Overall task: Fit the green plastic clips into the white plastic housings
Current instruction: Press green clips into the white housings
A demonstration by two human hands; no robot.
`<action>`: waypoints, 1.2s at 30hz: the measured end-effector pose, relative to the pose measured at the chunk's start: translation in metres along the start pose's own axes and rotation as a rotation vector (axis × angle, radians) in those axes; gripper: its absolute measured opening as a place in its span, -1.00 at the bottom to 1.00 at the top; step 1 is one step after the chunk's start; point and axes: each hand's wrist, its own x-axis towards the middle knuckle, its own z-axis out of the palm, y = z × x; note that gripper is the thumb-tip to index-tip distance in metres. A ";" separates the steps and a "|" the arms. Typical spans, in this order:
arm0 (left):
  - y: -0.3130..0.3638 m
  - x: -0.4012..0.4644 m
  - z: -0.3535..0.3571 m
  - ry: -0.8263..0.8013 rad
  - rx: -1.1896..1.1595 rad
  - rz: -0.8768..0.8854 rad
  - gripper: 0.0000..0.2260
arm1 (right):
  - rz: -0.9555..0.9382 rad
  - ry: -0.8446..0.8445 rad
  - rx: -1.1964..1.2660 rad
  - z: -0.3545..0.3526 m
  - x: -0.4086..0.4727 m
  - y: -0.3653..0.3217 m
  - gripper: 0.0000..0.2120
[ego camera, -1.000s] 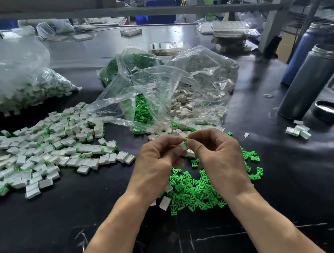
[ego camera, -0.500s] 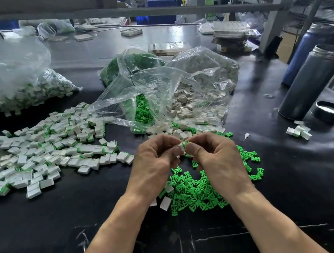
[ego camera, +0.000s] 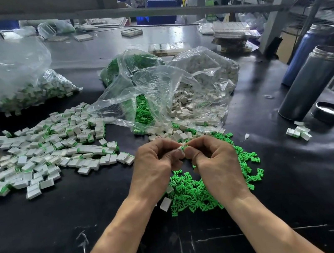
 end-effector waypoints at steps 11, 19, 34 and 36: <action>0.001 0.000 -0.001 -0.036 0.065 0.039 -0.86 | -0.045 -0.015 -0.123 -0.001 -0.002 0.001 -0.83; -0.001 0.002 -0.002 -0.017 0.100 0.067 -0.75 | -0.009 -0.036 0.043 -0.001 -0.003 -0.002 -0.80; 0.000 0.000 0.006 -0.174 -0.097 0.095 -0.95 | 0.161 -0.072 0.232 0.005 -0.003 -0.015 -0.31; 0.000 -0.002 0.008 -0.219 -0.150 0.093 -0.96 | 0.162 -0.057 0.212 0.008 -0.004 -0.015 -0.34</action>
